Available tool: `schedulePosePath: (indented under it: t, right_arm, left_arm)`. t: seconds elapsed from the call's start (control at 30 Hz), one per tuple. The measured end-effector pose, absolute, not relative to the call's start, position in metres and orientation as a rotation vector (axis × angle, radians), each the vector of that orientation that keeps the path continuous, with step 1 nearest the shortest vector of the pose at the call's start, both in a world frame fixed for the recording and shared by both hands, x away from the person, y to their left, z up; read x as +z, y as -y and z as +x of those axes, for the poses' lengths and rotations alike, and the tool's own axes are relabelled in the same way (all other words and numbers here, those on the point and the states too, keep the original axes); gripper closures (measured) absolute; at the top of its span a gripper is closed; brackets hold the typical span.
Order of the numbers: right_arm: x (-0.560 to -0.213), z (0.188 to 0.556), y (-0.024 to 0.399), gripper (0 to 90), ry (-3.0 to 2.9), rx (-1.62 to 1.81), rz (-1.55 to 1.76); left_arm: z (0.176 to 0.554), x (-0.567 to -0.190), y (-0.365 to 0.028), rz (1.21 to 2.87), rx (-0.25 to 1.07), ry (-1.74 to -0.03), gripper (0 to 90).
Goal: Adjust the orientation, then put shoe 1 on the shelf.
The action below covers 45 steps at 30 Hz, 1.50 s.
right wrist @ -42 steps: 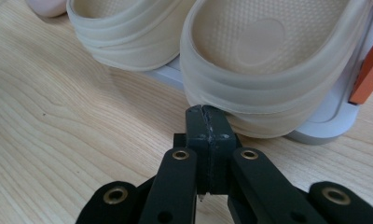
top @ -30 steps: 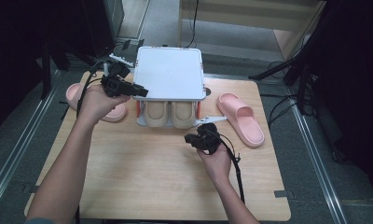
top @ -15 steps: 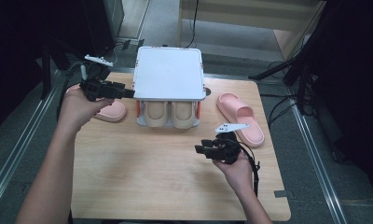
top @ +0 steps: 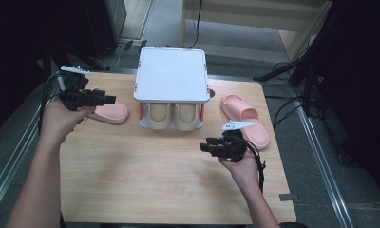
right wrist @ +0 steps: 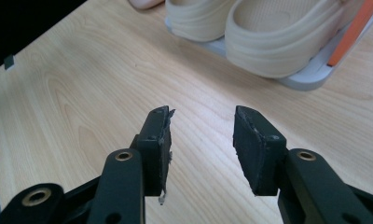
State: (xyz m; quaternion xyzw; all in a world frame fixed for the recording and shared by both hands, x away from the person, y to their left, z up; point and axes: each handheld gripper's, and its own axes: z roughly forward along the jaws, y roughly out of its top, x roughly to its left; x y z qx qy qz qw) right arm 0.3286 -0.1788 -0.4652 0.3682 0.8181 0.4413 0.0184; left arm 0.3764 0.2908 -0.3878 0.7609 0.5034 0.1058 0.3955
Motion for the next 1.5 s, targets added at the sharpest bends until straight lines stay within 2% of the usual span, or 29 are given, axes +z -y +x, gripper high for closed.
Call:
schedulePosePath:
  t: [0.27, 0.3, 0.57, 0.63, 0.77, 0.8, 0.87, 1.0, 1.23, 1.5]
  right_arm:
    - [-0.468, 0.329, 0.176, 57.1, -2.565, 1.347, 1.137]
    - [-0.467, 0.328, 0.176, 57.1, -2.561, 1.354, 1.131]
    - [-0.47, 0.329, 0.176, 57.0, -2.563, 1.335, 1.133]
    - [-0.47, 0.328, 0.178, 55.9, -2.555, 1.329, 1.134]
    - [-0.47, 0.326, 0.181, 56.0, -2.543, 1.325, 1.142]
    - [-0.47, 0.325, 0.181, 55.9, -2.542, 1.318, 1.139]
    - [-0.47, 0.324, 0.182, 56.0, -2.545, 1.31, 1.132]
    - [-0.47, 0.32, 0.184, 56.0, -2.537, 1.301, 1.144]
    - [-0.468, 0.315, 0.193, 55.9, -2.508, 1.28, 1.167]
    - [-0.467, 0.313, 0.194, 55.6, -2.496, 1.273, 1.164]
  left_arm:
    - [0.388, -0.418, -0.303, 1.905, 0.254, -1.332, 41.2]
    - [0.391, -0.423, -0.305, 1.894, 0.223, -1.344, 44.0]
    - [0.4, -0.441, -0.308, 1.91, 0.245, -1.366, 50.1]
    - [0.403, -0.449, -0.31, 1.932, 0.217, -1.381, 64.8]
    - [0.407, -0.463, -0.318, 1.922, 0.226, -1.42, 78.0]
    - [0.408, -0.466, -0.321, 1.908, 0.242, -1.434, 78.0]
    - [0.411, -0.47, -0.326, 1.884, 0.258, -1.453, 87.0]
    - [0.418, -0.479, -0.331, 1.866, 0.289, -1.491, 89.0]
    - [0.427, -0.497, -0.341, 1.858, 0.301, -1.586, 87.6]
    - [0.427, -0.502, -0.345, 1.9, 0.3, -1.591, 85.7]
